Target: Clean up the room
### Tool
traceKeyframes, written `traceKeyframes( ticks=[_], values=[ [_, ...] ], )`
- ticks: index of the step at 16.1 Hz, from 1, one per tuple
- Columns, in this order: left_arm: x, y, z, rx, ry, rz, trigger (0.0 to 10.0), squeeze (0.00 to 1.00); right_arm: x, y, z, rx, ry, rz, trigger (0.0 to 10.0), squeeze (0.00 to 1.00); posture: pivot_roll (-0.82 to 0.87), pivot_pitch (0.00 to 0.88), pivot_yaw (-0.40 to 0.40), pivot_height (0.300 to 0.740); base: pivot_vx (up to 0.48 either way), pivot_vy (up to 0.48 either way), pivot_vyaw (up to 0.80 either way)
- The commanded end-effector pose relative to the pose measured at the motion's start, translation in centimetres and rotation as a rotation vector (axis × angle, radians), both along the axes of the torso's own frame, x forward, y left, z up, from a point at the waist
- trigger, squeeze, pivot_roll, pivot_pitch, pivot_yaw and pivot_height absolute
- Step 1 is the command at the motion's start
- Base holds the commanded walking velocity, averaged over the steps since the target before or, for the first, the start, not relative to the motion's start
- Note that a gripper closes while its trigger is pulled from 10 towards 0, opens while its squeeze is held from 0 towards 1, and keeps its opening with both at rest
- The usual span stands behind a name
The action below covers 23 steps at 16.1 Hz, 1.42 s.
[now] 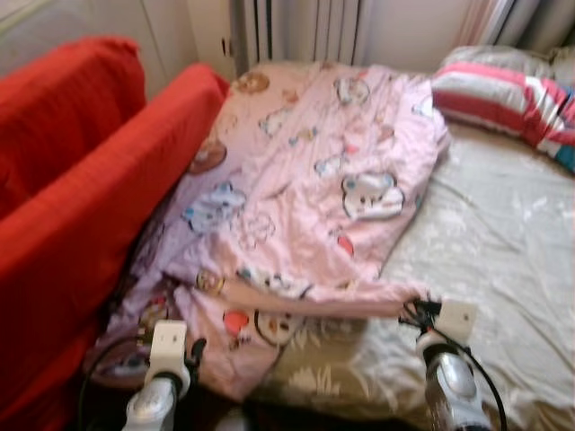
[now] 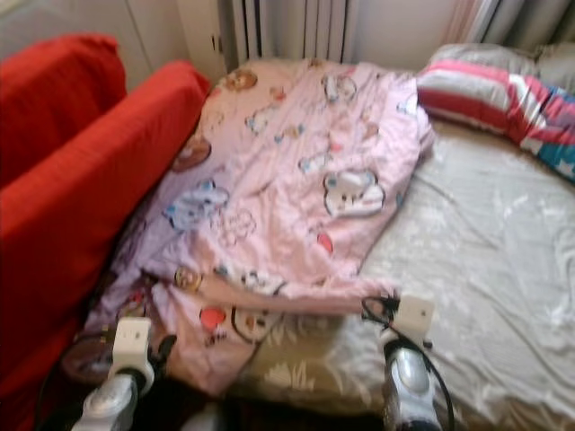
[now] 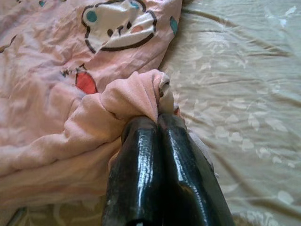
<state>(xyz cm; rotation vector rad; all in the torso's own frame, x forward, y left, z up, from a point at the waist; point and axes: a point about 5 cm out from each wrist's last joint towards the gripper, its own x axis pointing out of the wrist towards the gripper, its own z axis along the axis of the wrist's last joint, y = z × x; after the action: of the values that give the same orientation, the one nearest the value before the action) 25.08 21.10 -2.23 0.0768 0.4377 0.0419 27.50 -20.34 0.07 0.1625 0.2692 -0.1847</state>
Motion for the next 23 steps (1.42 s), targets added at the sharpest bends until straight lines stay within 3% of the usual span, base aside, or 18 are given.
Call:
traceKeyframes(
  ticks=[1, 14, 20, 23],
  values=[
    [-1.1, 0.1, -1.0, 0.010, 0.052, -0.002, 10.0, 0.00, -0.8, -0.2, -0.8, 0.008, 0.035, -0.013, 10.0, 0.00, 0.06, 0.117, -0.009, 0.740, 0.000, 0.000, 0.00],
    [-2.6, -0.3, -2.5, 0.006, 0.161, 0.001, 10.0, 0.00, -1.0, -0.4, -1.2, 0.029, 0.065, -0.027, 10.0, 0.00, 0.05, 0.093, -0.018, 0.740, 0.000, 0.000, 0.00],
    [-2.7, -0.3, -2.6, 0.014, 0.165, -0.008, 10.0, 0.00, -3.4, -1.2, -3.2, 0.039, 0.167, -0.090, 10.0, 0.00, 0.05, 0.095, -0.017, 0.740, 0.000, -0.234, 0.00],
    [-2.7, -0.2, -2.6, 0.013, 0.166, -0.010, 10.0, 0.00, -3.6, -1.3, -3.3, 0.040, 0.172, -0.098, 10.0, 0.00, 0.05, 0.097, -0.015, 0.740, 0.000, -0.387, 0.00]
  ],
)
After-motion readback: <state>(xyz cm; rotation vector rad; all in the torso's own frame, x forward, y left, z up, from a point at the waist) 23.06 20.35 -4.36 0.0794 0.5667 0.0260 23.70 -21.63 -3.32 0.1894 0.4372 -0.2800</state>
